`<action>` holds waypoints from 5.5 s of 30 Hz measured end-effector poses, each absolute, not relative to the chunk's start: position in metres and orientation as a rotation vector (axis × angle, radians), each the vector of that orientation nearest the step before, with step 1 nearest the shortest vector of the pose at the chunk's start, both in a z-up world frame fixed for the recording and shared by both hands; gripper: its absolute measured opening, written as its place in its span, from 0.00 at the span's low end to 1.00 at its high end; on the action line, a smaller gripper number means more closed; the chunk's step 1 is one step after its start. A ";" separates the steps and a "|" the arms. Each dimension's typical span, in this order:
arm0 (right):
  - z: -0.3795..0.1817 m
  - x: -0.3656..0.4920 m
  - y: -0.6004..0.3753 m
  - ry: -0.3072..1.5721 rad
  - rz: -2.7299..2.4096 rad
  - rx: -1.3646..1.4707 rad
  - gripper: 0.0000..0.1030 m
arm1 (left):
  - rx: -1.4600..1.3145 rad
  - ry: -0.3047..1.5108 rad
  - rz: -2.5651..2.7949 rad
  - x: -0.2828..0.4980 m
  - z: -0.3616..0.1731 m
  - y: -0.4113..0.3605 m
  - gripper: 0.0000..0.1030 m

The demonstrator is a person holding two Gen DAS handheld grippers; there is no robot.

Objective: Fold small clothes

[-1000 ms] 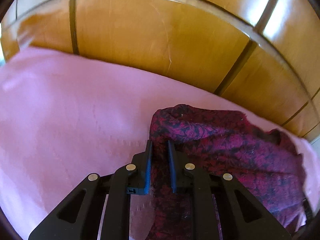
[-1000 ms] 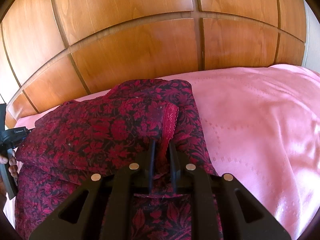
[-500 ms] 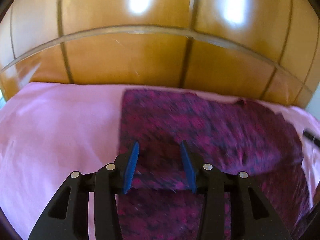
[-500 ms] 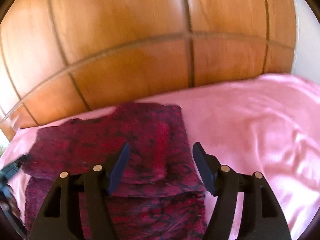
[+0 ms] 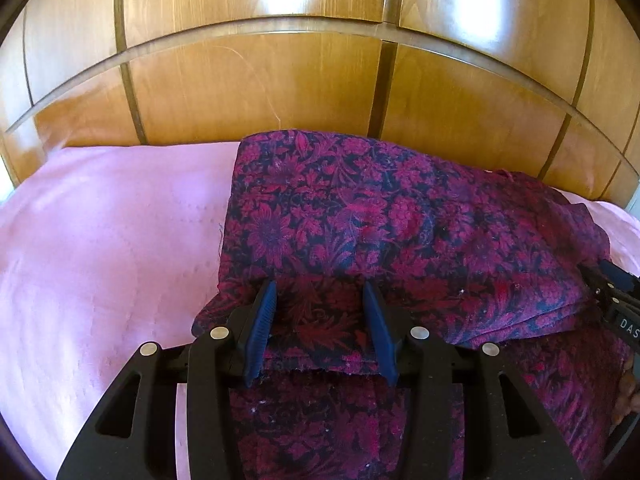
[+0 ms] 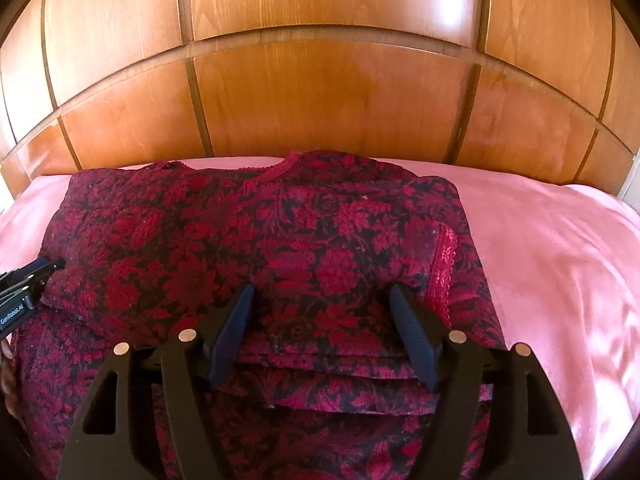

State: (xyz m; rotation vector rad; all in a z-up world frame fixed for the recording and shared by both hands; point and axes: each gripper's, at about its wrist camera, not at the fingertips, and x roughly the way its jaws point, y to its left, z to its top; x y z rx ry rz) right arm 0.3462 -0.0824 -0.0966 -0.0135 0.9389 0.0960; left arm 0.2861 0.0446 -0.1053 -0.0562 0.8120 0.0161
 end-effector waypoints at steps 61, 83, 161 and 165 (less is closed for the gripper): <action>-0.030 0.085 -0.177 1.263 0.360 0.244 0.18 | -0.182 0.926 -0.413 0.012 -0.070 0.083 0.00; -0.015 0.140 -0.156 1.149 0.455 0.306 0.17 | -0.557 1.075 -0.417 0.006 -0.107 0.152 0.63; -0.026 0.078 -0.203 1.271 0.289 0.171 0.39 | -0.418 1.035 -0.362 0.028 -0.089 0.131 0.26; -0.002 0.097 -0.194 1.157 0.273 0.124 0.54 | -0.383 0.931 -0.306 0.039 -0.068 0.142 0.55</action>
